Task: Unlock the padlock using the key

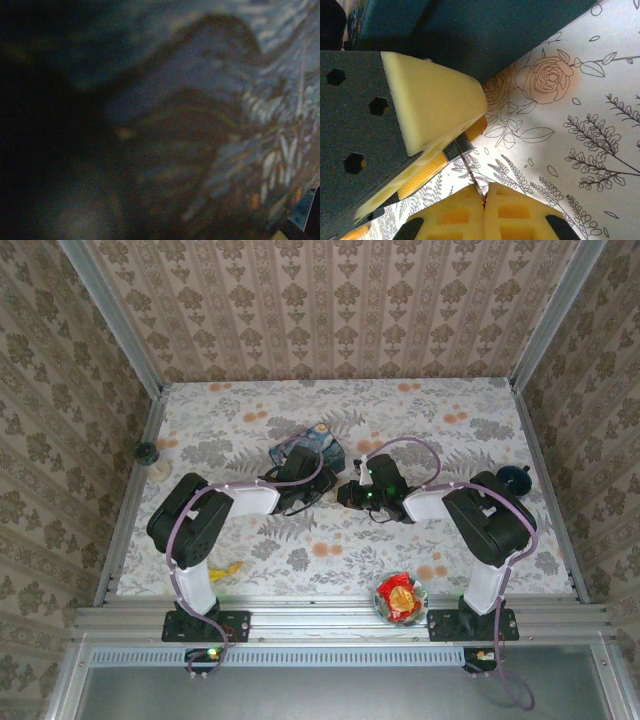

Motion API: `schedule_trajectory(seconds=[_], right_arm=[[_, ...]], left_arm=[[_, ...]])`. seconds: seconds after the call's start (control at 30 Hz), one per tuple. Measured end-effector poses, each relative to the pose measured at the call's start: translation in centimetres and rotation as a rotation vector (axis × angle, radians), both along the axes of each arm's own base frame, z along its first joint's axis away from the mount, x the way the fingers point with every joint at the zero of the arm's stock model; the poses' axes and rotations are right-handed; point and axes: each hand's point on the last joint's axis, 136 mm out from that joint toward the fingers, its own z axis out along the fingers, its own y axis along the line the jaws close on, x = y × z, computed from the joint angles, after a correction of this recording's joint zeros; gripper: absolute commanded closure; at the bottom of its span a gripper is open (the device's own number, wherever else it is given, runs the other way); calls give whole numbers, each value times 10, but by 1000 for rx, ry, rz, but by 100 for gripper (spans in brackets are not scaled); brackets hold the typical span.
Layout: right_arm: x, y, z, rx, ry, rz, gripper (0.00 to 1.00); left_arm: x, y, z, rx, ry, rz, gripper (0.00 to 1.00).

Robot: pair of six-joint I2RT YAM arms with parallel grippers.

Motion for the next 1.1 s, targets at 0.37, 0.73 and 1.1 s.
schedule_trajectory(seconds=[0.37, 0.73, 1.1], right_arm=[[1, -2, 2, 21, 13, 6, 100], [3, -2, 2, 71, 46, 10, 100], [6, 1, 2, 92, 62, 11, 100]], left_arm=[[1, -1, 2, -6, -5, 0, 92], [2, -1, 3, -9, -9, 1, 92], [4, 2, 3, -6, -12, 12, 92]])
